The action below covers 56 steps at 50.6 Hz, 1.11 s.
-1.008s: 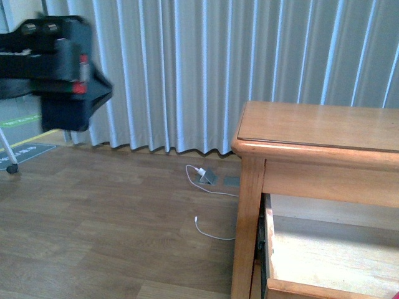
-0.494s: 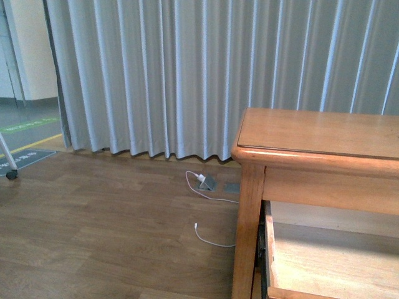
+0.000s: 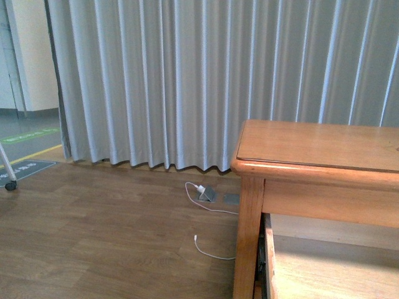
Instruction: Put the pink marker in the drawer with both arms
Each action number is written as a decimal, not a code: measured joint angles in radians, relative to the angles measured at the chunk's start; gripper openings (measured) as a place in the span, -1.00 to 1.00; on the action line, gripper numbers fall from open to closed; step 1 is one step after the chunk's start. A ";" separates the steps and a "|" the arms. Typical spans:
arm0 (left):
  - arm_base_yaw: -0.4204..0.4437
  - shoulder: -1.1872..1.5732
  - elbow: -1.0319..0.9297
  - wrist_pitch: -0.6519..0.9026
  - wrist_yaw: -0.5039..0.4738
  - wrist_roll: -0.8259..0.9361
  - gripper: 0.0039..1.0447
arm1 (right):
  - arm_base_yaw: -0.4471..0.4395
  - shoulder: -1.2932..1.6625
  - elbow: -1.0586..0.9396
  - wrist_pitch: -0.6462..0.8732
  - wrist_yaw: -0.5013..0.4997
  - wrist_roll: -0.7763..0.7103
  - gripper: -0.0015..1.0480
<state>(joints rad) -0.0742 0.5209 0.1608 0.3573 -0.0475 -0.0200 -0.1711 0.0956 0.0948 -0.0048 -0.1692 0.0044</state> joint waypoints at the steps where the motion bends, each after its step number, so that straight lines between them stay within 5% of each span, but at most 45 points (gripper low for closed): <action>1: 0.020 -0.008 -0.007 -0.002 0.025 0.002 -0.27 | 0.000 0.000 0.000 0.000 0.000 0.000 0.84; 11: 0.071 -0.086 -0.058 -0.024 0.047 0.008 -0.94 | 0.000 0.000 0.000 0.000 0.000 0.000 0.84; 52: 0.072 -0.346 -0.138 -0.179 0.047 0.014 -0.93 | 0.001 0.000 0.000 0.000 0.002 0.000 0.84; 56: 0.072 -0.445 -0.138 -0.310 0.049 0.015 -0.93 | 0.001 0.000 0.000 0.000 0.002 0.000 0.84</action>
<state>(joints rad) -0.0025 0.0757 0.0227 0.0471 0.0017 -0.0051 -0.1703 0.0952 0.0948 -0.0048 -0.1673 0.0044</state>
